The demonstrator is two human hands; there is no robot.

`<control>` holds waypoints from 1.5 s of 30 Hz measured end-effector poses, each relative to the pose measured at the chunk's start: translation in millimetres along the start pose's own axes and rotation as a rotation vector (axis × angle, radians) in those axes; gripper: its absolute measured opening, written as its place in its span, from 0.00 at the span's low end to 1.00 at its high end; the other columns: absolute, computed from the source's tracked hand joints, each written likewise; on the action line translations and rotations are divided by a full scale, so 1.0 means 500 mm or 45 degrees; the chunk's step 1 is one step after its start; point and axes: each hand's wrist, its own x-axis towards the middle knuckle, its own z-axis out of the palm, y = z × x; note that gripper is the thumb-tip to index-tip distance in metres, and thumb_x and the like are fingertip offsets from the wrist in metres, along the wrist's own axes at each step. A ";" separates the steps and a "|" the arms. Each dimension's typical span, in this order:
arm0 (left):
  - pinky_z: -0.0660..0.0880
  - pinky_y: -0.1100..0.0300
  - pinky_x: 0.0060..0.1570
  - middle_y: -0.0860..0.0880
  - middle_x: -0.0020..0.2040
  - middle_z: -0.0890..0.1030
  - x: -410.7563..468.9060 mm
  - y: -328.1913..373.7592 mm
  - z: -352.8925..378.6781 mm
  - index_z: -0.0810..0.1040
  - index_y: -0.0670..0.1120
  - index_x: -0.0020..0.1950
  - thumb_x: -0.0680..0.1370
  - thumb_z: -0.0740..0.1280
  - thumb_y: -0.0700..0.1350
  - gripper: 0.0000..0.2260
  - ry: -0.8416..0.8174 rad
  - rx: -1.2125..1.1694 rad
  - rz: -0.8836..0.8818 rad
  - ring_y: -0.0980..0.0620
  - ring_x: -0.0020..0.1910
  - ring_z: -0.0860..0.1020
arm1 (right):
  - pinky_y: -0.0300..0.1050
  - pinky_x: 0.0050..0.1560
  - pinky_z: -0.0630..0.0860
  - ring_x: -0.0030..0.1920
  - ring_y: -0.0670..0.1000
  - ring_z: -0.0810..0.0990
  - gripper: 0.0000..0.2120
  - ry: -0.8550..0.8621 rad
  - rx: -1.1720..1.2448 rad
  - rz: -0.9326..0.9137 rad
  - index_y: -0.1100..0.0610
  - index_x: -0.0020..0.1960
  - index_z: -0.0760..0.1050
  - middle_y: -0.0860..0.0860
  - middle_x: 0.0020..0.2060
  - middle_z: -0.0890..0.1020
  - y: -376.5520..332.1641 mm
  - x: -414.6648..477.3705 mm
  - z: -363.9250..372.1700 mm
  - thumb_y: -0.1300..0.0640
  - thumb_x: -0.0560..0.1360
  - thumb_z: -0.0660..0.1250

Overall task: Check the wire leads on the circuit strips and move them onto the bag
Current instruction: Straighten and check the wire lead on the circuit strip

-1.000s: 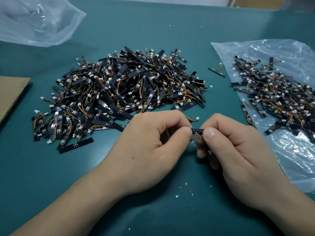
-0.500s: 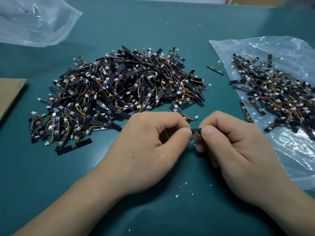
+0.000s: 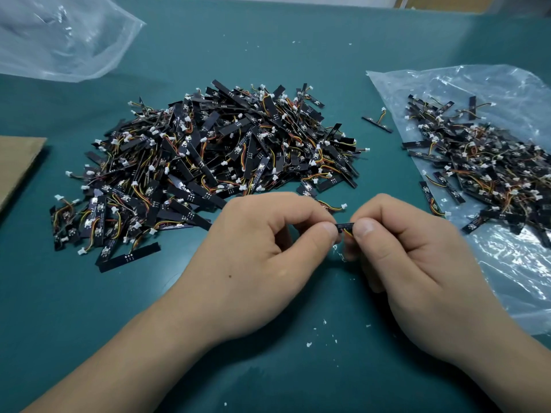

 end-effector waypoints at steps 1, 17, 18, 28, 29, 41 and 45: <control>0.67 0.65 0.29 0.58 0.30 0.76 0.000 -0.001 0.000 0.83 0.52 0.41 0.78 0.67 0.49 0.07 -0.003 0.008 -0.004 0.56 0.26 0.72 | 0.41 0.31 0.69 0.30 0.50 0.74 0.12 -0.007 0.004 0.001 0.48 0.42 0.74 0.45 0.29 0.76 0.000 0.000 0.000 0.46 0.81 0.58; 0.67 0.64 0.29 0.50 0.30 0.75 0.001 0.001 -0.001 0.78 0.49 0.39 0.78 0.65 0.47 0.09 -0.028 0.033 0.013 0.54 0.28 0.71 | 0.30 0.34 0.67 0.32 0.46 0.76 0.12 -0.069 0.009 -0.014 0.48 0.44 0.75 0.42 0.33 0.79 0.000 0.001 0.000 0.47 0.83 0.58; 0.66 0.64 0.29 0.51 0.29 0.75 0.001 0.001 -0.001 0.78 0.49 0.39 0.78 0.65 0.47 0.09 -0.028 0.040 0.013 0.54 0.28 0.71 | 0.30 0.34 0.67 0.32 0.46 0.76 0.12 -0.067 0.018 -0.013 0.48 0.44 0.75 0.42 0.33 0.79 0.000 0.001 0.000 0.48 0.82 0.58; 0.66 0.66 0.29 0.53 0.29 0.75 0.001 0.001 -0.001 0.78 0.50 0.38 0.78 0.66 0.47 0.09 -0.018 0.039 0.018 0.55 0.28 0.71 | 0.32 0.35 0.68 0.34 0.47 0.78 0.12 -0.064 0.005 -0.015 0.48 0.43 0.75 0.40 0.33 0.79 -0.002 0.001 0.000 0.48 0.82 0.58; 0.66 0.66 0.29 0.53 0.29 0.75 0.001 0.000 0.000 0.78 0.51 0.38 0.78 0.66 0.47 0.09 -0.018 0.048 0.015 0.55 0.28 0.72 | 0.33 0.34 0.69 0.33 0.47 0.78 0.12 -0.060 0.006 -0.005 0.48 0.43 0.75 0.41 0.33 0.79 -0.001 0.002 0.001 0.47 0.81 0.58; 0.64 0.66 0.28 0.47 0.28 0.72 0.000 0.002 -0.005 0.78 0.48 0.37 0.78 0.65 0.44 0.09 -0.051 -0.038 0.033 0.56 0.26 0.67 | 0.33 0.36 0.71 0.34 0.48 0.80 0.12 -0.085 0.061 -0.036 0.48 0.43 0.76 0.43 0.35 0.81 -0.002 0.001 -0.003 0.49 0.82 0.59; 0.65 0.67 0.29 0.48 0.29 0.73 0.000 0.001 -0.004 0.78 0.48 0.38 0.78 0.65 0.44 0.09 -0.022 0.002 0.036 0.56 0.28 0.68 | 0.31 0.35 0.70 0.34 0.47 0.80 0.11 -0.103 0.081 -0.025 0.48 0.42 0.76 0.44 0.35 0.82 -0.003 0.002 -0.004 0.48 0.81 0.60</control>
